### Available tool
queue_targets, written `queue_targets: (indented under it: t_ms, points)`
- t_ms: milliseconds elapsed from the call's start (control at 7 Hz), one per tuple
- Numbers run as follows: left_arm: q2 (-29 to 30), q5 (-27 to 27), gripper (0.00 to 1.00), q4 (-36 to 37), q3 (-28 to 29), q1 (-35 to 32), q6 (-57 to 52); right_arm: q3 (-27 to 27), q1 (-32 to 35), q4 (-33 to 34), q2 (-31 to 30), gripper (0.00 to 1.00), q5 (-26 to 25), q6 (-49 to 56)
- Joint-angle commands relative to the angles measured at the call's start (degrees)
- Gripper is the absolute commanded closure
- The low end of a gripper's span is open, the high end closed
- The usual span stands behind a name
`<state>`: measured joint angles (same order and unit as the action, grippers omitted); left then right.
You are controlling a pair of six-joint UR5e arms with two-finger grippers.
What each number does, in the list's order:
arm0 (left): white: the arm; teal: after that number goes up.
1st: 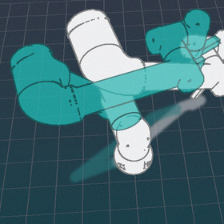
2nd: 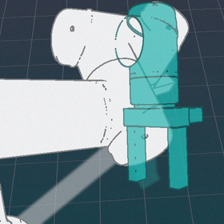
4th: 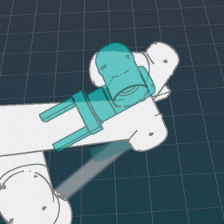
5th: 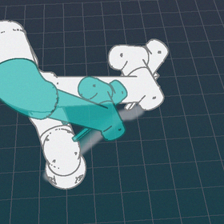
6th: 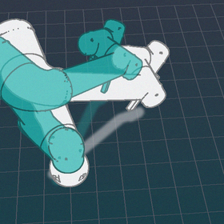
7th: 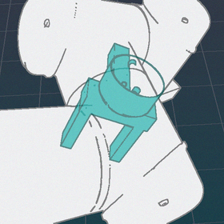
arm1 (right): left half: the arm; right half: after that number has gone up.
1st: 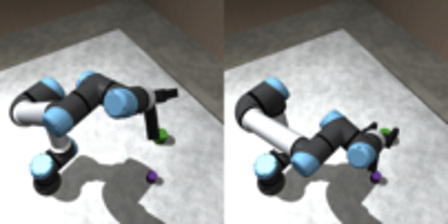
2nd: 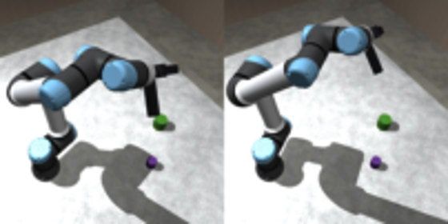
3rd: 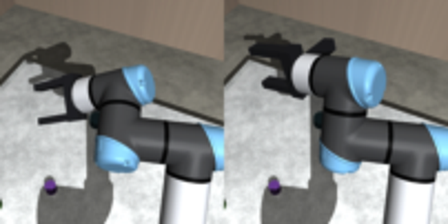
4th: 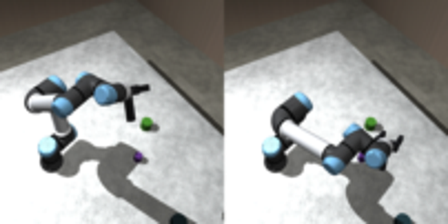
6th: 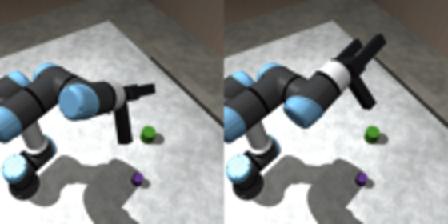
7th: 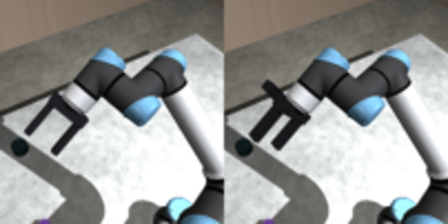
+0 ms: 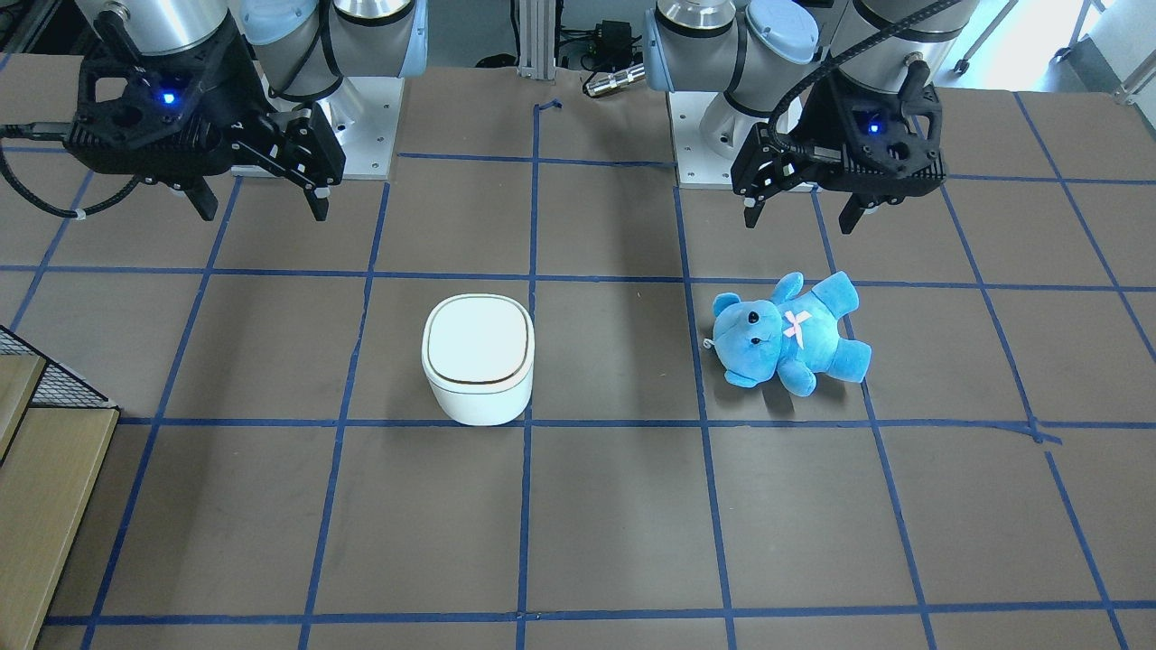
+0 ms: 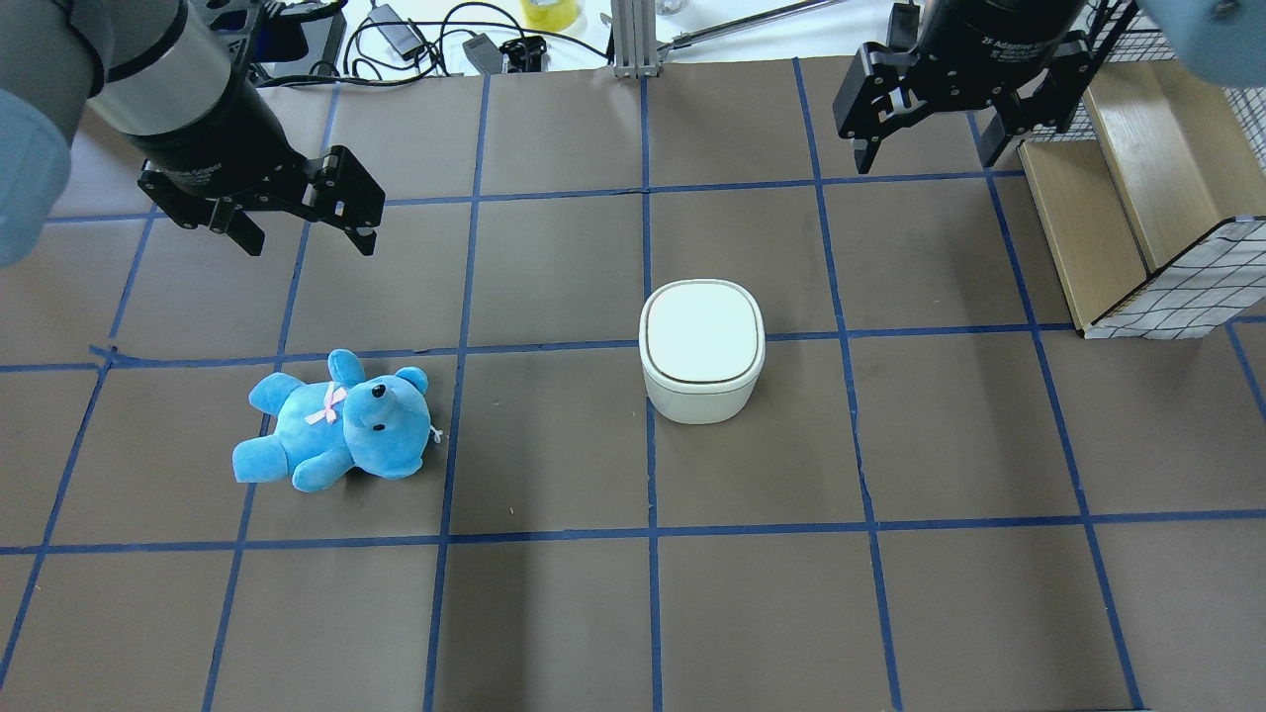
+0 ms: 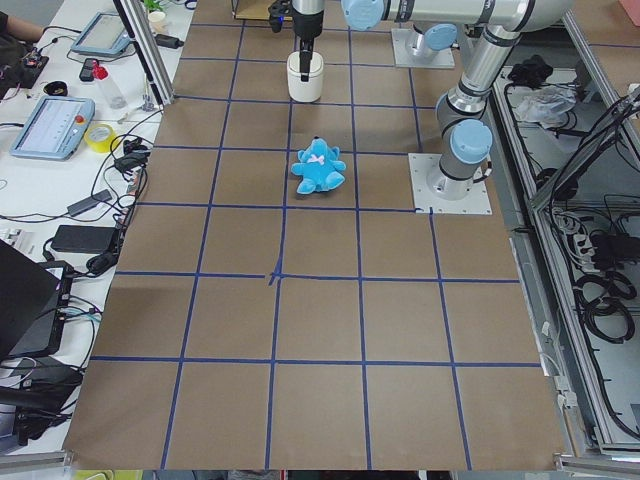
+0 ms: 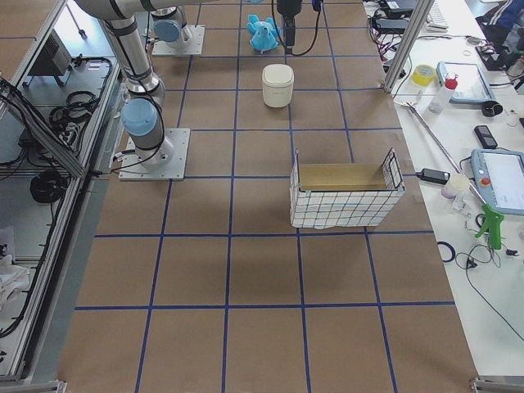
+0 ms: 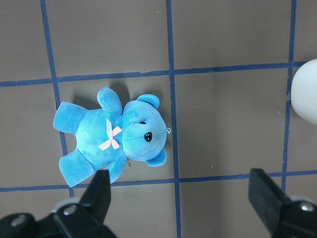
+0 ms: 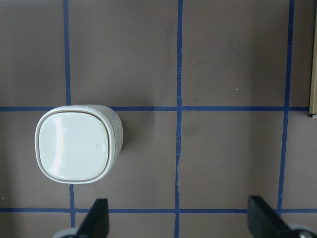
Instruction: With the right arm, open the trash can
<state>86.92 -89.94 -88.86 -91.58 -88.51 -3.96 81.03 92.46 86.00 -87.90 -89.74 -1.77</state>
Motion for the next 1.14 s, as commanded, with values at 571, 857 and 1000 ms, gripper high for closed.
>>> queue_targets:
  t_ms: [571,857,1000]
  points:
    - [0.0,0.0,0.00,0.0,0.0,0.0,0.0,-0.1,0.0,0.4,0.2,0.08,-0.1,-0.1]
    - [0.0,0.0,0.00,0.0,0.0,0.0,0.0,-0.9,0.1,0.1,0.6,0.59,0.1,-3.6]
    - [0.0,0.0,0.00,0.0,0.0,0.0,0.0,-0.1,1.9,0.0,1.4,1.00,3.5,-4.4]
